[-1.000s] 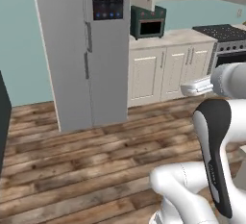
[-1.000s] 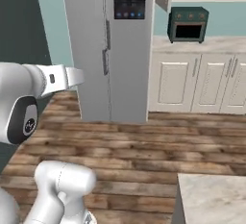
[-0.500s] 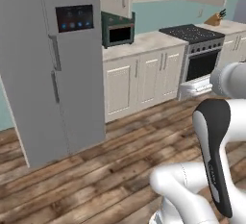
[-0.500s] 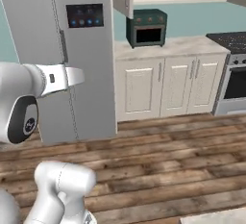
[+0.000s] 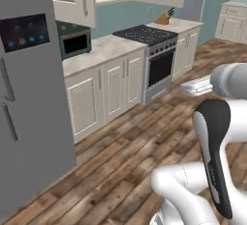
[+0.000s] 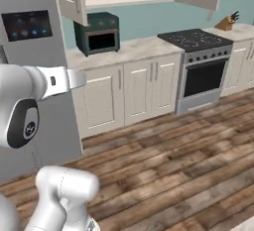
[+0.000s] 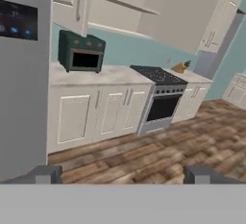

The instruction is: Take the smaller bowl and place it next to the appetizer plate on the dining counter , and place the larger bowl next to the plate with cooked food.

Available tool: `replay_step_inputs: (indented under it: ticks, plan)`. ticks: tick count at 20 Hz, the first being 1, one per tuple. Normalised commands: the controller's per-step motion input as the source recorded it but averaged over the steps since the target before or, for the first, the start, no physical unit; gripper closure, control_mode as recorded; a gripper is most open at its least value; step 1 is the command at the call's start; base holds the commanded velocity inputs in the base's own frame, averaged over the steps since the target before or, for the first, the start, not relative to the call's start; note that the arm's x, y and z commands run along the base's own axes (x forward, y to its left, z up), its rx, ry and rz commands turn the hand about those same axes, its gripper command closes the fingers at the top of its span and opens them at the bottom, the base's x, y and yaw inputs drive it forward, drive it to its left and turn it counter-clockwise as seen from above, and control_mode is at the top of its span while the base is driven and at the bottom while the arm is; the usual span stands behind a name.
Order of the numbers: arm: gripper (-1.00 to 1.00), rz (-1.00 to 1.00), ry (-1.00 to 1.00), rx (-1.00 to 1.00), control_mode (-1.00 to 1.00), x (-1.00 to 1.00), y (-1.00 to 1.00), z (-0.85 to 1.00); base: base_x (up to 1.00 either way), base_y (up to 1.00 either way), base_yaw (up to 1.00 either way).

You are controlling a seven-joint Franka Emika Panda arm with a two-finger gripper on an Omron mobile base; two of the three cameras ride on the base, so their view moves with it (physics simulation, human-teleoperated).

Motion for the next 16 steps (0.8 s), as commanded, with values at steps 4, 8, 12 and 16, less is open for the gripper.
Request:
replay_step_inputs:
  ticks: [4,8,12,16]
  plan:
    - [-1.00,0.00,0.00,0.00,1.00,0.00,0.00,0.00,0.98,0.00,-0.47]
    - [-1.00,0.00,0.00,0.00,1.00,0.00,0.00,0.00,1.00,0.00,-0.34]
    - [-1.00,0.00,0.00,0.00,1.00,0.00,0.00,0.00,1.00,0.00,-0.14]
    - [-1.00,0.00,0.00,0.00,1.00,0.00,0.00,0.00,1.00,-0.05,0.15]
